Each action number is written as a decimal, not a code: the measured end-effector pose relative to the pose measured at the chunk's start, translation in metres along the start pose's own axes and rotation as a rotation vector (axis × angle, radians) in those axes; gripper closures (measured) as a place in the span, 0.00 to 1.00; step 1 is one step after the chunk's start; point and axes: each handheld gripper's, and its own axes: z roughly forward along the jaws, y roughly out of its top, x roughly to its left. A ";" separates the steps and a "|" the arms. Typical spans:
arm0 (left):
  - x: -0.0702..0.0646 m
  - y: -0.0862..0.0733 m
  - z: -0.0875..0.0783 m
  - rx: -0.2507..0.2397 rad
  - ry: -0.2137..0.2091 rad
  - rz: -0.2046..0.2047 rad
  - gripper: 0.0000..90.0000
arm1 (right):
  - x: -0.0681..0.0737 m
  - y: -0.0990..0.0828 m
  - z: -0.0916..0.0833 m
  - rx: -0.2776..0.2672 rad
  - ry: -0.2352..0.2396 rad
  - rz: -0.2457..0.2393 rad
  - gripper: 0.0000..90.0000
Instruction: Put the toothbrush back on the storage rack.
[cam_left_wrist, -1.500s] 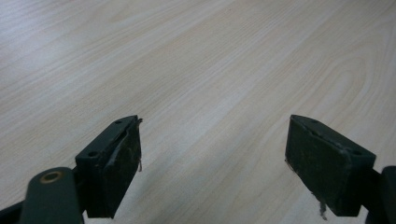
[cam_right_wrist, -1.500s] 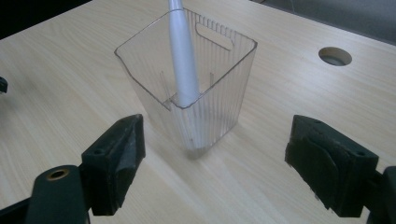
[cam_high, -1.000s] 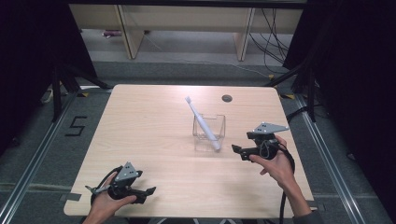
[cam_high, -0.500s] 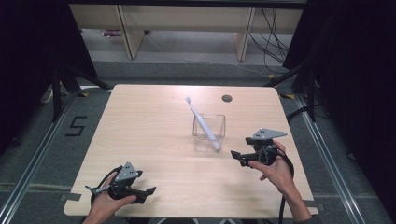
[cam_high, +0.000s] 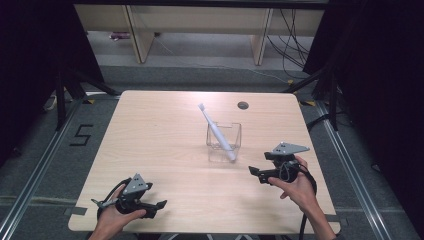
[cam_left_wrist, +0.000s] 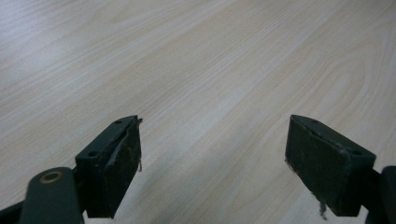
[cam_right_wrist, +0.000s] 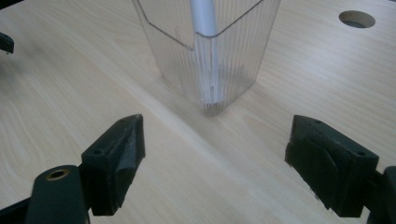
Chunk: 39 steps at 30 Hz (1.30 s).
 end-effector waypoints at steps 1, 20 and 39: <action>0.000 0.000 0.000 -0.001 0.000 0.000 0.20 | -0.001 -0.001 0.000 0.000 0.000 -0.018 0.22; 0.000 0.000 0.000 0.002 0.001 0.006 0.20 | 0.007 -0.035 -0.003 -0.020 0.026 0.035 0.22; 0.000 0.000 -0.001 -0.004 -0.001 0.016 0.20 | 0.012 -0.059 -0.010 -0.033 0.074 0.062 0.17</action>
